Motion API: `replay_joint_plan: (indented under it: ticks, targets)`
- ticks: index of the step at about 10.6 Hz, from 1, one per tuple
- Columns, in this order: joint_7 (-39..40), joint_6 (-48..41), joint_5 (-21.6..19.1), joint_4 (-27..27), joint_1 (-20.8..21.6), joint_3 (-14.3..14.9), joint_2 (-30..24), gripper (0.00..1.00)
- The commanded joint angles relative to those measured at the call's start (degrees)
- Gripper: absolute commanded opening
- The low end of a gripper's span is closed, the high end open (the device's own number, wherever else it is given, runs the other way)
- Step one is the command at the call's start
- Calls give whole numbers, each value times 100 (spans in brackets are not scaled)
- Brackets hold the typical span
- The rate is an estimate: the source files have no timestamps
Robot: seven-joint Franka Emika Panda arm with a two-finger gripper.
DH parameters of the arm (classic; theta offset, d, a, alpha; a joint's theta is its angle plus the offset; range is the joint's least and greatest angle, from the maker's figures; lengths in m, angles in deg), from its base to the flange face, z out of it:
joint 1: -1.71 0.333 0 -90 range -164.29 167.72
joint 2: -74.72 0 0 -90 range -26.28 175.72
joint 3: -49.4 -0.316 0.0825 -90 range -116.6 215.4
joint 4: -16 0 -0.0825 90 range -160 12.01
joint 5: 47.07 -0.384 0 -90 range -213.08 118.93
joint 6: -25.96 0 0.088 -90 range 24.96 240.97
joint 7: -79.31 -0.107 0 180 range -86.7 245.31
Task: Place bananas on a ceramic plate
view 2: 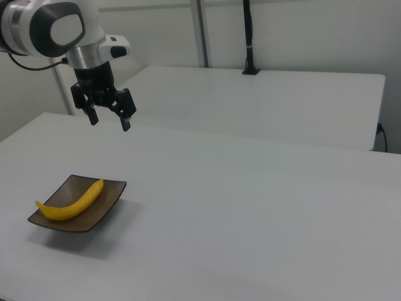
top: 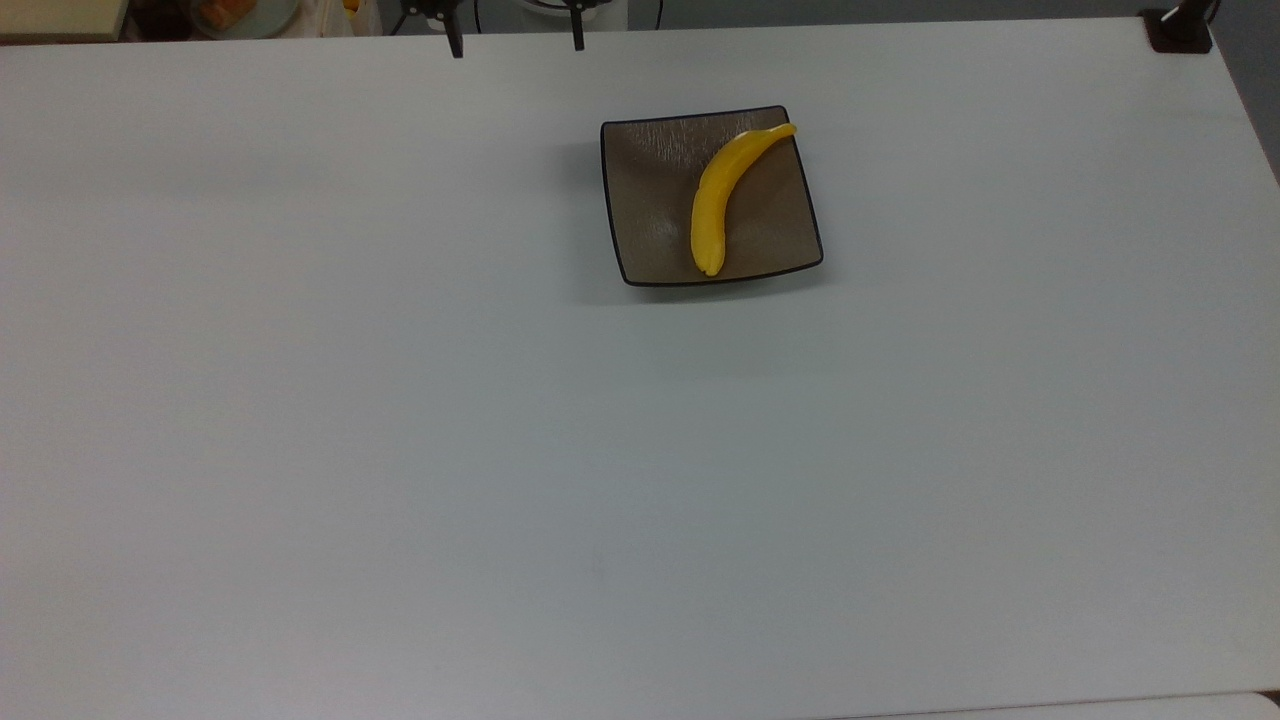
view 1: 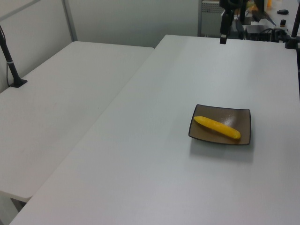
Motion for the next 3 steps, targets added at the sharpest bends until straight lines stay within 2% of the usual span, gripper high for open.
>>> replay_joint_plan:
  ticks: [1, 3]
  targets:
    - [129, 262, -293, -56, -64, -24, -42, 100]
    - [129, 262, -293, -56, -73, -25, -33, 100]
